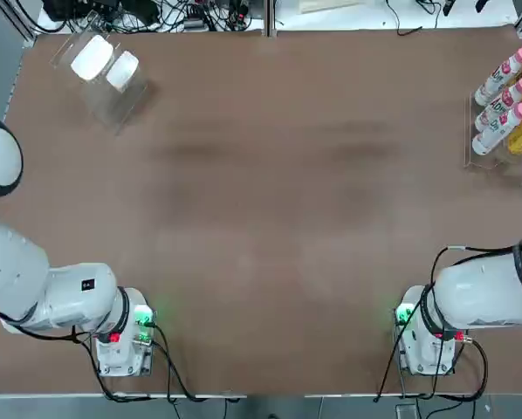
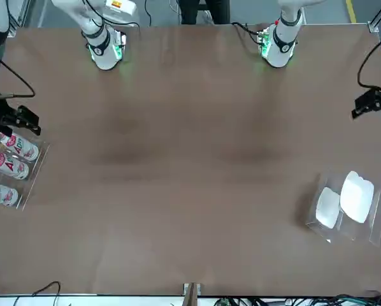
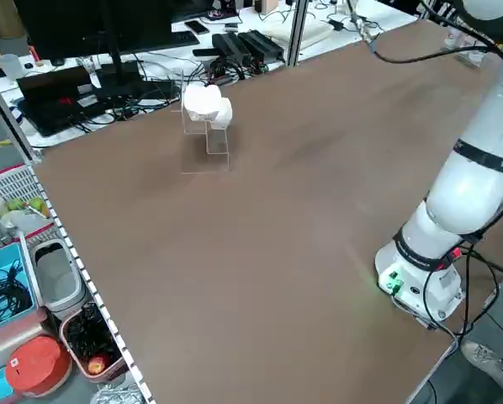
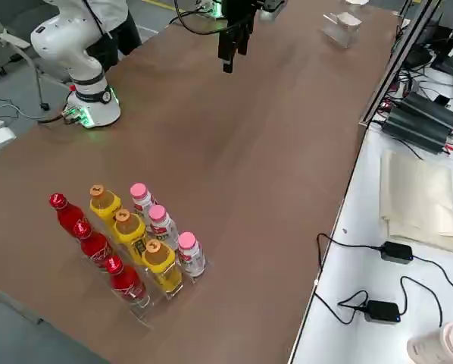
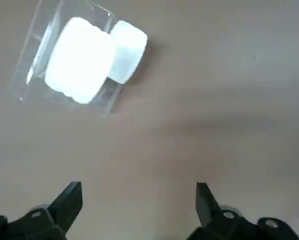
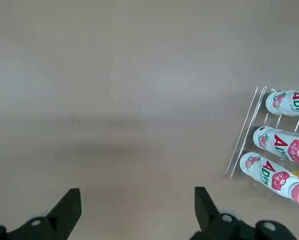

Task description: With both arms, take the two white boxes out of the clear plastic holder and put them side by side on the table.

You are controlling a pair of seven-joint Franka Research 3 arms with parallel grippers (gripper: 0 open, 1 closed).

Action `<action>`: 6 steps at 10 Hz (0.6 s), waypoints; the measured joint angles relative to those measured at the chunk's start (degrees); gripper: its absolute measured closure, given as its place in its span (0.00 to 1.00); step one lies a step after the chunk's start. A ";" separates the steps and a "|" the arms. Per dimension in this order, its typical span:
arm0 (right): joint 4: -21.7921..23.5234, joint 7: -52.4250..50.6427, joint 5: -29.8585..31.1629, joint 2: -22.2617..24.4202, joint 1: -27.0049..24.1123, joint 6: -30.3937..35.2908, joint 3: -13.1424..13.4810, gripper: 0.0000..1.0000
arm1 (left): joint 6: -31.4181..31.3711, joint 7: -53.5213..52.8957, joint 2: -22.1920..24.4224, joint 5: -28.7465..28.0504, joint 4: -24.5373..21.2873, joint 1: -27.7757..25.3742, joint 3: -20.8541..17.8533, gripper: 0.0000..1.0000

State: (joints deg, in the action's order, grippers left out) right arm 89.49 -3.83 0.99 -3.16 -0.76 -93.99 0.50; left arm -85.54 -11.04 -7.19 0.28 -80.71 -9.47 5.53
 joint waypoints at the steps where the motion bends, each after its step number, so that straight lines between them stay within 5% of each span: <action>1: 0.00 0.00 0.00 0.00 0.00 0.00 0.00 0.00 | -1.18 -2.18 -1.73 -0.55 -0.57 -0.25 -0.03 0.00; 6: 0.00 0.00 0.00 0.00 0.00 0.00 0.01 0.00 | -12.36 -7.37 -7.32 -7.09 -6.90 1.29 0.85 0.04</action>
State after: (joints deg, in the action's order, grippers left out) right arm 89.49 -3.83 0.99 -3.16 -0.76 -93.99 0.51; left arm -97.90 -18.41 -14.50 -6.81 -87.61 -8.18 6.37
